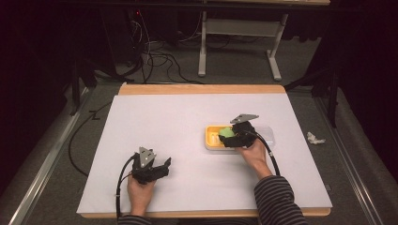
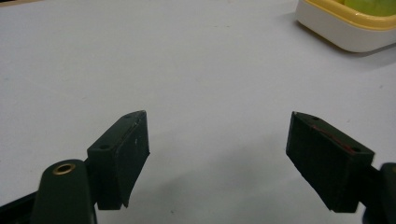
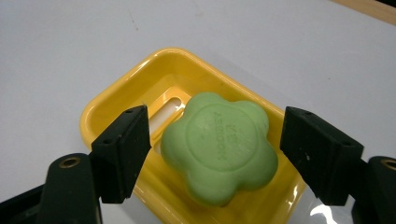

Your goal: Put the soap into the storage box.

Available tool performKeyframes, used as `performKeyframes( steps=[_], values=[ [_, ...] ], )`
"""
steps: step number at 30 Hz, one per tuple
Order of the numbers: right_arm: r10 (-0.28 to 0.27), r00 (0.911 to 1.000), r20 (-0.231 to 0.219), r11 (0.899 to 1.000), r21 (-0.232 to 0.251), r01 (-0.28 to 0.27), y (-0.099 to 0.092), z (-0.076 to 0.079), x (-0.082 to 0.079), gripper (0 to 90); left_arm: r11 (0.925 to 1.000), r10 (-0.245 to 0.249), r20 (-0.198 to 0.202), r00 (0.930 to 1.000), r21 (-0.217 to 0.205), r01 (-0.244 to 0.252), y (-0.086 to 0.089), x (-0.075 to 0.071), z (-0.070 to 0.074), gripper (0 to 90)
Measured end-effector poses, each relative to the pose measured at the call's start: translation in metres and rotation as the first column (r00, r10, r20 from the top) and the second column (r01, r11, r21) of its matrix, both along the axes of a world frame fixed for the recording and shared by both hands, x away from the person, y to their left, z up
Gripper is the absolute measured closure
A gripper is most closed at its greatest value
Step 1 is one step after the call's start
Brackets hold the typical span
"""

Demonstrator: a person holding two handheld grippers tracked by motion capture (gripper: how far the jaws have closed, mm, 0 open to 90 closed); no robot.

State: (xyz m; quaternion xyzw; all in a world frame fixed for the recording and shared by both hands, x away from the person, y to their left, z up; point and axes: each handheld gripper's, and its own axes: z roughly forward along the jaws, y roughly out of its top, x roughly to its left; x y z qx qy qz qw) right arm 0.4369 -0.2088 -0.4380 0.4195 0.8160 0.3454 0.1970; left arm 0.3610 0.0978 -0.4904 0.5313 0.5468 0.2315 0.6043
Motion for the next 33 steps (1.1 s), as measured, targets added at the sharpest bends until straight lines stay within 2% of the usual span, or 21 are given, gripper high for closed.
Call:
performKeyframes(
  steps=[4,9,15,21,24,33],
  values=[
    [0.013,0.9998,0.015,1.000,0.003,-0.014,-0.004,0.006,-0.006,25.2,1.0000,0.000,0.000,1.0000,0.000,0.000,0.000,0.000,0.000,21.9],
    [0.023,0.9992,0.032,0.999,0.043,-0.024,-0.008,0.014,-0.013,26.3,1.0000,0.000,0.000,1.0000,0.001,0.000,0.000,0.000,0.000,21.9],
    [0.028,0.9974,0.067,0.997,0.065,-0.032,-0.013,0.024,-0.022,26.7,1.0000,0.000,0.000,1.0000,0.002,0.000,0.000,0.000,0.000,21.9],
    [0.015,0.9970,0.076,0.998,0.067,-0.020,-0.018,0.025,-0.027,26.3,1.0000,0.000,-0.001,1.0000,0.002,0.000,0.000,0.000,0.000,21.9],
    [0.020,0.9980,0.060,0.994,0.103,-0.026,-0.022,0.024,-0.030,27.5,1.0000,-0.001,-0.002,1.0000,0.004,0.001,0.000,0.000,0.000,21.9],
    [0.009,0.9964,0.084,0.991,0.130,-0.020,-0.028,0.028,-0.037,27.4,1.0000,-0.001,-0.006,1.0000,0.009,0.001,-0.001,0.001,-0.001,21.9]
  ],
)
